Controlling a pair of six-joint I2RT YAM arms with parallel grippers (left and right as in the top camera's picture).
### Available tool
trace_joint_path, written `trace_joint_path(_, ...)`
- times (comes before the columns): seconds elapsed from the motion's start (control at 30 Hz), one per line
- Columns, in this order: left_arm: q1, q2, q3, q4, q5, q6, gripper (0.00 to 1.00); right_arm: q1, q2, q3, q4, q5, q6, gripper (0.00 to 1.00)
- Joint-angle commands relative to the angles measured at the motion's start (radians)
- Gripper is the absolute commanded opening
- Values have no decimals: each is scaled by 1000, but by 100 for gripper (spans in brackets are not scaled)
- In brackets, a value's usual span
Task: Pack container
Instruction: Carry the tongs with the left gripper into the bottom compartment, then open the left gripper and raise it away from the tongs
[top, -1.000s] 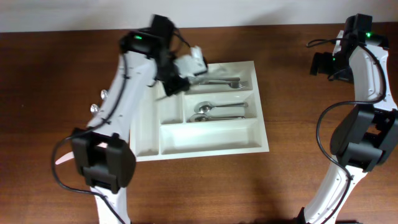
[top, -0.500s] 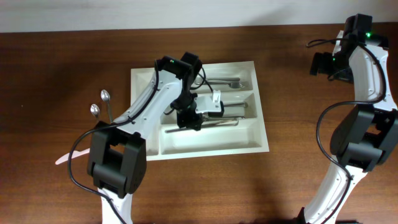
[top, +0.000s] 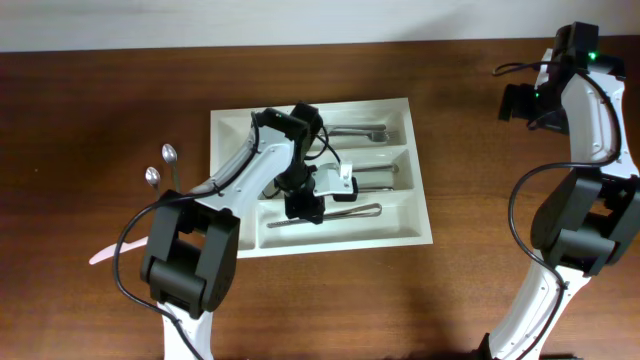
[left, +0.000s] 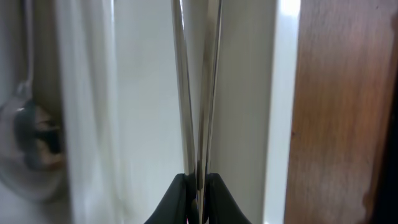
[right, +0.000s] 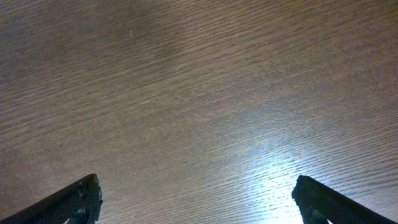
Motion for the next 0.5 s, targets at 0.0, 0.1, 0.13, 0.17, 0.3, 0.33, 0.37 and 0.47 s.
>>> trace_joint_path(0.0,-1,-20,-40,20,32,20,14,-2,-38,17,0,-5,-7,99)
trace_joint_path(0.1,-1,-20,-45,21,32,20,47,-2,-38,17,0,-5,-7,99)
trace_joint_path(0.13,-1,-20,-45,24,32,20,57,-2,-38,17,0,-5,-7,99)
trace_joint_path(0.17,-1,-20,-45,27,33,20,60,-2,-38,17,0,-5,-7,99)
trace_joint_path(0.3,-5,-20,-45,39,33,20,67,-2,-38,17,0,-5,-7,99)
trace_joint_path(0.33,-5,-20,-43,43,32,20,68,-2,-38,17,0,-5,-7,99)
trace_joint_path(0.37,-5,-20,-41,47,32,20,68,-2,-38,17,0,-5,-7,99)
trace_joint_path(0.47,-5,-21,-15,49,32,20,68,-2,-38,17,0,-5,-7,99)
